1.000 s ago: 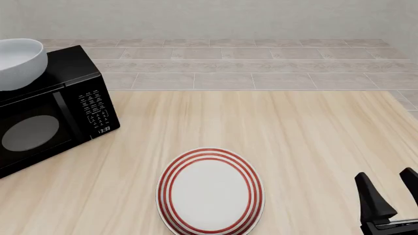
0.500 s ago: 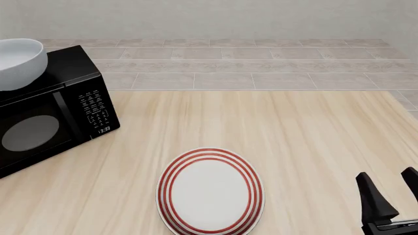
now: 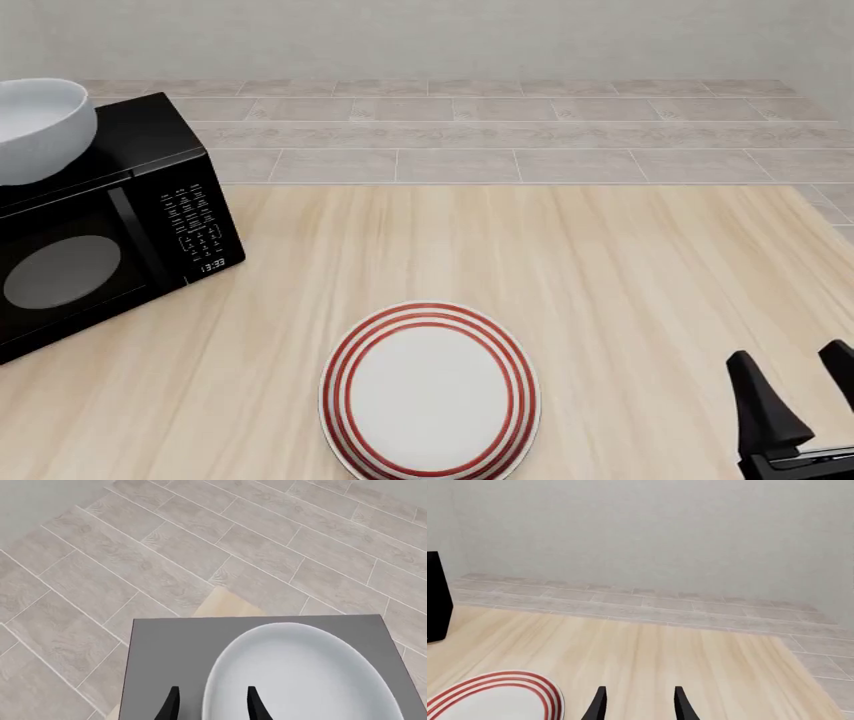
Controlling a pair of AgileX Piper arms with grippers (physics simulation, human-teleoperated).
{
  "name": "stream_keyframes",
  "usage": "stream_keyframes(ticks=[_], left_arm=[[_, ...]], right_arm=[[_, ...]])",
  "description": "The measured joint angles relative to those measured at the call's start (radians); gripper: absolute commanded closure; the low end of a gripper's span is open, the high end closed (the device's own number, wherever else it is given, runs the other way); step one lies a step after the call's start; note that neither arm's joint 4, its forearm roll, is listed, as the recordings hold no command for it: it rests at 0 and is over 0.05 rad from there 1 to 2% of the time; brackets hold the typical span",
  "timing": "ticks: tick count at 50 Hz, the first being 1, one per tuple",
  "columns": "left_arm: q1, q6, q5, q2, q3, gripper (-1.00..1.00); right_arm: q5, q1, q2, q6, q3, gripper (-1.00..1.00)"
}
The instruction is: Pick up the white bowl and put it on the plate.
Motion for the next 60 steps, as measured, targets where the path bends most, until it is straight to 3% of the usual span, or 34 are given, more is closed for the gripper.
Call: stream_keyframes(ticks=[11, 12, 31, 60], left_arm=[[0.001, 0.001, -0.017, 0.001, 0.004, -1.00], [0.002, 0.002, -0.019, 0.000, 0.007, 1.00], [0.016, -0.003, -0.042, -0.002, 0.023, 1.00], [-0.101, -0.207, 0.004, -0.150, 0.072, 1.00]], right_arm=[[-0.003, 0.001, 0.002, 0.003, 0.000, -1.00], [-0.002, 0.001, 0.004, 0.003, -0.002, -1.00], [0.015, 0.002, 0.012, 0.005, -0.030, -1.00], [-0.005, 0.003, 0.039, -0.001, -0.026, -1.00]])
